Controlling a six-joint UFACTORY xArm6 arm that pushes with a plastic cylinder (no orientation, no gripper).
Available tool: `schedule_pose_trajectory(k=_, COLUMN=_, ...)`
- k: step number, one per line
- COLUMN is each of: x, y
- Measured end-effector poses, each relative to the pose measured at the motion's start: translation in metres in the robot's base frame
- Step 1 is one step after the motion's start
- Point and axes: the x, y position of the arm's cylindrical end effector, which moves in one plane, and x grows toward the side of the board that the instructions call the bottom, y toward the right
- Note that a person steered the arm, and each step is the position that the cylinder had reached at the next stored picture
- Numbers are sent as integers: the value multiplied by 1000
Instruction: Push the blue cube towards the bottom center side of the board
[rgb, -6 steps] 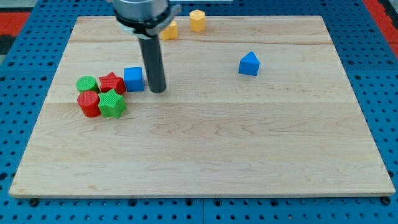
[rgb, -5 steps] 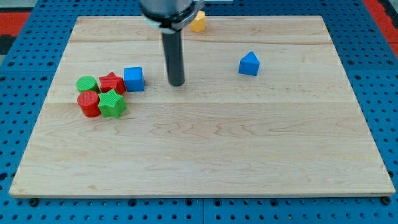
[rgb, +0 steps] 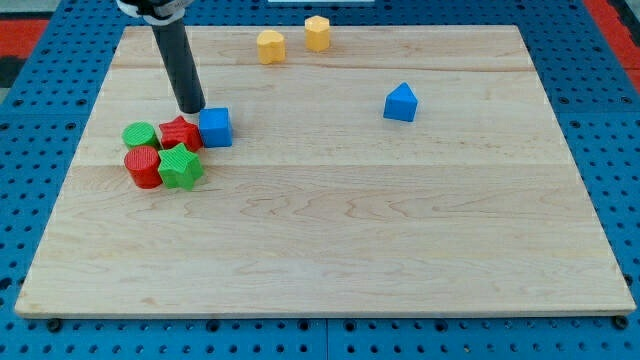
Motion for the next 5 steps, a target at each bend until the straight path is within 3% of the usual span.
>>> schedule_pose_trajectory(k=1, x=23, y=5)
schedule_pose_trajectory(k=3, x=22, y=80)
schedule_pose_trajectory(k=5, x=74, y=101)
